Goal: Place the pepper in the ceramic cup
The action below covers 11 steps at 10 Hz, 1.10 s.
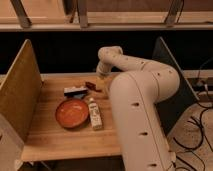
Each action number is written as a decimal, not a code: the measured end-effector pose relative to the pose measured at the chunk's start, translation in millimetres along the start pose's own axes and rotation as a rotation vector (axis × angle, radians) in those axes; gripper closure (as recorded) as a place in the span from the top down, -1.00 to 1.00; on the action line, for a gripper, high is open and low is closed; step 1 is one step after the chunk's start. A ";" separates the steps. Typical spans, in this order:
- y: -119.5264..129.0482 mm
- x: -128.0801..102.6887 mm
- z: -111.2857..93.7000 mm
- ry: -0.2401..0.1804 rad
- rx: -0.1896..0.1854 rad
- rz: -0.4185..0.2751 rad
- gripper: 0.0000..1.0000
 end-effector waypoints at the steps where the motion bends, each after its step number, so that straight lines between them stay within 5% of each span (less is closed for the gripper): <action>1: -0.9 -0.4 -0.8 0.001 0.002 0.000 0.60; 3: -4.7 -3.4 10.4 0.038 -0.001 -0.025 0.60; 8: 5.6 -46.7 67.1 0.127 -0.087 -0.172 0.60; 11: 17.4 -43.8 95.2 0.159 -0.153 -0.143 0.60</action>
